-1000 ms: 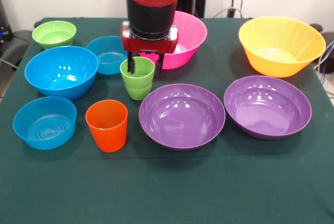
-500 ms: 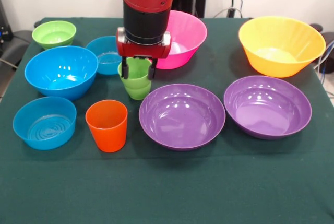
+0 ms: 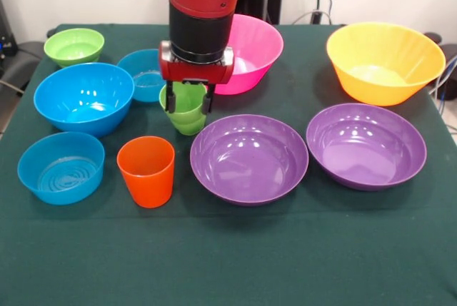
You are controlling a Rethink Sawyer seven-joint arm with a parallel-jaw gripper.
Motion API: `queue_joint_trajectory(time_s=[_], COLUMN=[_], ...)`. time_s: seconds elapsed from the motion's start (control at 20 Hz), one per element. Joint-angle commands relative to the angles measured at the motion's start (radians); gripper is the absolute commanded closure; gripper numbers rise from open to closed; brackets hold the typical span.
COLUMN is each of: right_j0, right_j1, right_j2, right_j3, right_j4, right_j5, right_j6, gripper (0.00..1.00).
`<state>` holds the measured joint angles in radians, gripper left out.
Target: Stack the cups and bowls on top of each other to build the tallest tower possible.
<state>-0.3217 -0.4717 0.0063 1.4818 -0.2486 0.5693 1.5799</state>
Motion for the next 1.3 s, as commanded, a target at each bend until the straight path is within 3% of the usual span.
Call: queue_joint_trajectory(time_s=[0.05,0.45,0.75,1.3], right_j0=[0.025,0.042,0.063,0.073], right_j1=[0.063,0.033,-0.039,-0.067], right_j2=[0.060,0.052,0.034,0.036], right_j3=[0.117,0.124,0.153,0.158], right_j4=[-0.038,-0.013,0.010,0.012], right_j5=[0.010,0.072,0.158,0.183], right_j6=[0.054,0.066,0.071,0.075], gripper=[0.00,0.00,0.00,0.00])
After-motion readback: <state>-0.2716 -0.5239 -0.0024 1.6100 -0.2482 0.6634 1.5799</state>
